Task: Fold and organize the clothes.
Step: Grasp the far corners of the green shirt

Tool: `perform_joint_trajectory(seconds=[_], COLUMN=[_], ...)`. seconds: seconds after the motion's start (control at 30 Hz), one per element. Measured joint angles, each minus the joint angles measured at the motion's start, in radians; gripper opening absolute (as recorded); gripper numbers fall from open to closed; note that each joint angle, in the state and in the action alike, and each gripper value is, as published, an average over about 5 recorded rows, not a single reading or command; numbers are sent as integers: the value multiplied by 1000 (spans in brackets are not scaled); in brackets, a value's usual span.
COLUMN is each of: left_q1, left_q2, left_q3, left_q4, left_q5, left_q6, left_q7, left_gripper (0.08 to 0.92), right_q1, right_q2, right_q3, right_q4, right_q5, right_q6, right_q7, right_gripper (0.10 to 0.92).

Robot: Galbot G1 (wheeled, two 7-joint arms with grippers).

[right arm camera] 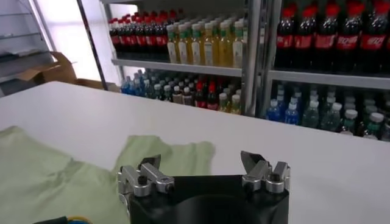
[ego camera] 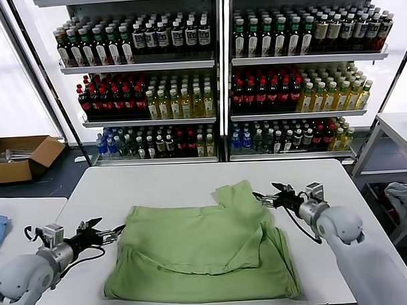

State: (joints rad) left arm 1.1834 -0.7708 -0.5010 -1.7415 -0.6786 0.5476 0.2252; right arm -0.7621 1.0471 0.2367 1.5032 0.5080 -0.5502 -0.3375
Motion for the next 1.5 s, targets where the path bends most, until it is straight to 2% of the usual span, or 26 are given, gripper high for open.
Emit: perform_joint_trajectory(seconds=[0.4, 0.73, 0.83, 0.93, 1.03, 1.17, 1.5], left_q1=[-229, -311, -320, -324, -324, -318, -297], left_q2=[-73, -104, -108, -110, -111, -113, -103], left_q3=[185, 256, 268, 275, 279, 280, 270], left_q4=[175, 252, 263, 271, 273, 272, 261], left_q5=[-1, 12, 17, 21, 24, 29, 33], left_q6=[-13, -12, -6, -2, -1, -2, -3], left_q7=[-5, 1, 0, 1, 2, 6, 20], left_gripper=[823, 823, 819, 777, 698, 577, 291], right_q1=[92, 114, 116, 118, 118, 114, 109], right_q2=[57, 82, 84, 87, 90, 91, 99], right_q3=[-74, -106, -114, -118, -120, -122, -116], right_q4=[-116, -172, -178, -184, -186, -186, -179], right_q5=[-45, -61, -64, -66, -67, -68, -58], right_q6=[-2, -5, -3, -1, 0, 1, 1], right_q7=[8, 9, 8, 6, 6, 6, 10], right_gripper=[823, 801, 732, 646, 577, 438, 153])
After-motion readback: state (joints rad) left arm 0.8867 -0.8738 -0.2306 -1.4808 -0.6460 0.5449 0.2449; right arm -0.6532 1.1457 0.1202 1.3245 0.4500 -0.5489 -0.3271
